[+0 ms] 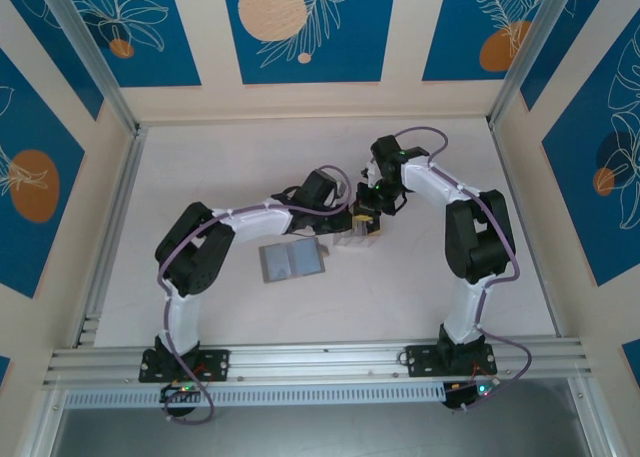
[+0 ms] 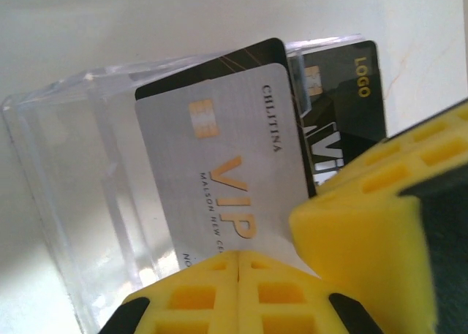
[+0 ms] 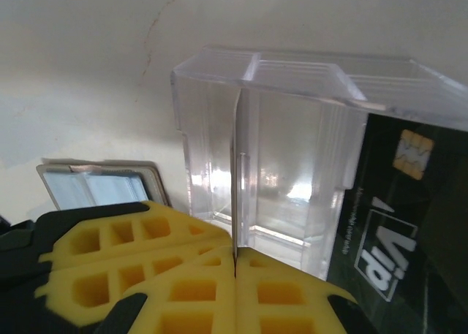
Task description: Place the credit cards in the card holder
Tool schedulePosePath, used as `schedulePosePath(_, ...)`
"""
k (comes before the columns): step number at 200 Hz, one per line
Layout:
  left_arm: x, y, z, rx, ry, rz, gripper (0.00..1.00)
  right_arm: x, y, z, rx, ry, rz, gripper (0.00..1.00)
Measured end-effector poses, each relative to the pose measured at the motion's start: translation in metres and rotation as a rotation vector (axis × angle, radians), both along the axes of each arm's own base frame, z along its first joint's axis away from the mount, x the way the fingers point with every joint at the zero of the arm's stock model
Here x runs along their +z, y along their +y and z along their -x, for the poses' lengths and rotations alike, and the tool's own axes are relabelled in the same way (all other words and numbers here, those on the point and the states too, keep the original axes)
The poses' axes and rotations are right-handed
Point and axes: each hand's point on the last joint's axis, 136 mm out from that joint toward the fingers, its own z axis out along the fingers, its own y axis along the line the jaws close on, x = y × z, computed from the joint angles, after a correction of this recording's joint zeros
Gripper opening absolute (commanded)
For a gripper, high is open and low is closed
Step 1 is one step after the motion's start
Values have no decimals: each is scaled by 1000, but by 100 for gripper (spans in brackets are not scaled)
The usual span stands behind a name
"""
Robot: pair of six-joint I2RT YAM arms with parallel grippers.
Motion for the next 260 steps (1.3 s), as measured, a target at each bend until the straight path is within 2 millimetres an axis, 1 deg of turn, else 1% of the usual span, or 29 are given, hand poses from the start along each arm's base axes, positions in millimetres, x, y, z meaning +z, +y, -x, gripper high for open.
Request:
schedulePosePath(23, -3, -2, -1, -2, 2, -3, 4, -1, -1, 0, -2, -1, 7, 0)
schedulePosePath(58, -8, -3, -3, -2, 6, -9, 4, -2, -3, 1, -3, 2, 15, 8)
schedulePosePath(129, -8, -5, -4, -4, 6, -9, 4, -2, -5, 0, -7, -2, 22, 9)
schedulePosePath(163, -8, -5, -5, -2, 4, -11, 4, 1, -7, 3, -8, -7, 28, 11)
schedulePosePath(208, -8, -7, -8, 1, 0, -11, 4, 7, -9, 7, -8, -9, 32, 11)
schedulePosePath(235, -8, -8, -8, 1, 0, -11, 4, 7, -10, 8, -8, -11, 35, 5)
schedulePosePath(260, -8, -8, -8, 1, 0, -11, 4, 8, -10, 8, -9, -12, 37, 1)
